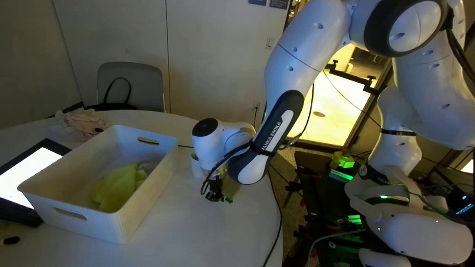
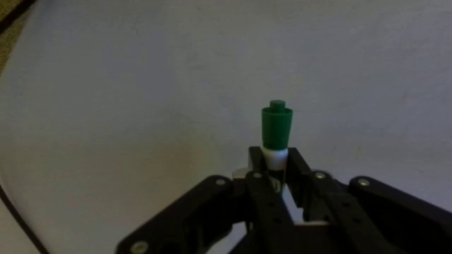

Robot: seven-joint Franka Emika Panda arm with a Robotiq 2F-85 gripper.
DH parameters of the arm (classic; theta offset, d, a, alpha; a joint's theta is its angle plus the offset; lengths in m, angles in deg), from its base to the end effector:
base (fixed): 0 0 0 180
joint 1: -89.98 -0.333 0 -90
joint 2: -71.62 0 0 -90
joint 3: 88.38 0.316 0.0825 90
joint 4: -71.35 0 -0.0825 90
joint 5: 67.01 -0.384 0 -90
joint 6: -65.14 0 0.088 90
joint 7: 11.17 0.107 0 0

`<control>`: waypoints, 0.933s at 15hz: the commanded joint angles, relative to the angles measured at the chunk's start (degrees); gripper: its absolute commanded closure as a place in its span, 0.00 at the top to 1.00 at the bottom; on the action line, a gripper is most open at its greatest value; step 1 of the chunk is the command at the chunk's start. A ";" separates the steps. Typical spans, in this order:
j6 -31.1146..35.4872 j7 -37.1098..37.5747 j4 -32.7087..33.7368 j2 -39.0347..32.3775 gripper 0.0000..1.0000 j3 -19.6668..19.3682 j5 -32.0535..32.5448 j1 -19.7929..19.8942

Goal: Put all the towels in the basket and the other objects in the white mug

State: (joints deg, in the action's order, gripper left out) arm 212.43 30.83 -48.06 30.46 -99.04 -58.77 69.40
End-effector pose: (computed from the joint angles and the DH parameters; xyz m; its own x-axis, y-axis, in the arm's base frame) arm 0.5327 0.0868 0.0639 0.9163 -0.3955 -0.0633 -0.3633 -0.8872 0.2843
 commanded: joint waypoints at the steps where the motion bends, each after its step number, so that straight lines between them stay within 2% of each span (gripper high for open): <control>1: 2.54 2.16 -7.66 5.98 0.05 -2.64 2.83 -1.65; 8: 3.29 9.35 -15.16 12.64 0.05 -6.93 7.99 -2.52; 14: 4.12 20.07 -16.55 16.23 0.05 -9.41 15.34 -2.56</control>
State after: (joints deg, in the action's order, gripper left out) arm 215.08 45.49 -62.47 43.38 -106.83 -47.43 67.92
